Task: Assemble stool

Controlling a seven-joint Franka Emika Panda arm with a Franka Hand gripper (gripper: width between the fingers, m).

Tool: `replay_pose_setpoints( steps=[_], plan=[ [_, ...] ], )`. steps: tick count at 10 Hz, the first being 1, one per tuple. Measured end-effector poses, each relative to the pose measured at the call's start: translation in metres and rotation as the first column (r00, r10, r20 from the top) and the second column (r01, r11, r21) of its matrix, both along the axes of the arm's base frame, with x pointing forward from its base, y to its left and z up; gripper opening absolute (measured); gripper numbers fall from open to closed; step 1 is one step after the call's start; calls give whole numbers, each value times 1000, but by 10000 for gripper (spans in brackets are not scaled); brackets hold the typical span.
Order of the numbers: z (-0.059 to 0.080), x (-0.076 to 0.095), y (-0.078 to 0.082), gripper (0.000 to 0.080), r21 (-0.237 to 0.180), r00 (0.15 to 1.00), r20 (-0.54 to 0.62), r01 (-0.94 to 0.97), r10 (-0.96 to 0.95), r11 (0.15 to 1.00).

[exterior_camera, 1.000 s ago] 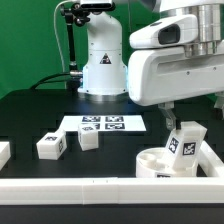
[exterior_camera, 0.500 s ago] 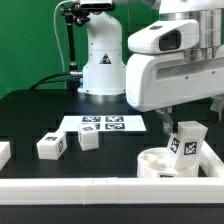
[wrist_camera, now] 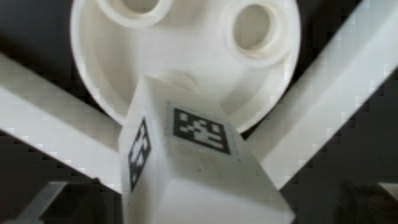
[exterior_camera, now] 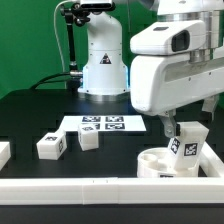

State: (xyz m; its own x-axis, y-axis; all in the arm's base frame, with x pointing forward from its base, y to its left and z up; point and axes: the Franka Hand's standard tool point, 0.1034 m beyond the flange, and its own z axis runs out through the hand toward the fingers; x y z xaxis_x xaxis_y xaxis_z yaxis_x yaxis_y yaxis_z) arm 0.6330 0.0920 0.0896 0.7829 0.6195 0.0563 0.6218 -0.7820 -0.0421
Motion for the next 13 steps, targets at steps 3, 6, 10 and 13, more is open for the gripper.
replay_pose_setpoints(
  steps=[3,6,10,13],
  plan=[
    [-1,1,-3,649,-39,965,11,-263,264,964],
    [-1,2,-7,649,-76,877,5,-479,481,875],
    [-2,3,-15,649,-102,718,-15,-693,696,713],
    [-7,3,-14,649,-113,559,-43,-826,828,552]
  ],
)
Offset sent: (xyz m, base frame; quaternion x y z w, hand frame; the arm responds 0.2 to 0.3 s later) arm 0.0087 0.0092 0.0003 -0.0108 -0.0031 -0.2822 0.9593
